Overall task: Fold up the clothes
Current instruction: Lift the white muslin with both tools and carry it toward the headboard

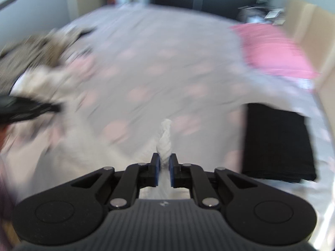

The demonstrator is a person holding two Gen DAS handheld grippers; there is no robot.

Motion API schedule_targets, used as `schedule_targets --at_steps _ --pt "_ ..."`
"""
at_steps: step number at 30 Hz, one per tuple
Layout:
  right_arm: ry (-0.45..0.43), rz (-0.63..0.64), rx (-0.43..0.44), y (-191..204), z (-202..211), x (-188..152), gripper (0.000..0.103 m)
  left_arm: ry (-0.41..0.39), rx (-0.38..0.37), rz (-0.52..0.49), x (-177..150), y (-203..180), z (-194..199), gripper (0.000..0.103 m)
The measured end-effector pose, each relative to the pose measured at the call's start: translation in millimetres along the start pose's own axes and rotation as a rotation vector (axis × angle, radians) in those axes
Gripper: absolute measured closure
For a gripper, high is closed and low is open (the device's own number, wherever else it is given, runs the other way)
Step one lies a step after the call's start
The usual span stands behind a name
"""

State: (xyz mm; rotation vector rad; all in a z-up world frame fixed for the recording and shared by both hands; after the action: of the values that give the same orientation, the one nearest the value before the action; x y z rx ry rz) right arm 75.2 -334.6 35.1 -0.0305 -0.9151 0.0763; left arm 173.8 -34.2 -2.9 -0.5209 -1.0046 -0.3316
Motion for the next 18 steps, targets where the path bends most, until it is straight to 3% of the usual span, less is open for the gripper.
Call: schedule_targets --at_steps 3,8,13,18 --pt "-0.109 -0.077 -0.134 -33.9 28.3 9.5 0.094 -0.08 0.03 0.044 22.2 19.9 20.0 0.1" --pt "-0.254 -0.098 -0.343 -66.4 70.2 16.3 0.095 -0.192 0.084 0.1 52.0 47.8 54.1 0.101" --pt "-0.337 -0.123 -0.477 -103.5 115.1 24.3 0.095 -0.284 0.141 0.106 77.2 64.9 92.0 0.101" --pt "-0.356 -0.135 -0.585 -144.0 156.0 28.8 0.095 -0.346 0.195 0.096 93.1 76.9 122.8 0.101"
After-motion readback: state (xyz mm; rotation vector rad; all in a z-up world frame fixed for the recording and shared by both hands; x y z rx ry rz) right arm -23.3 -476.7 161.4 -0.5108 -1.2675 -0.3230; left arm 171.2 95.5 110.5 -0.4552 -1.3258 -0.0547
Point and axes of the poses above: each gripper's, at about its wrist camera, not at the fingertips, and z roughly against the way its jaws point, y to its left, x to its top, the point moved 5 cm from there along -z, roughly the way its jaws point, and after that the axes turned 11 degrees about -y, right-handed, at the moved point
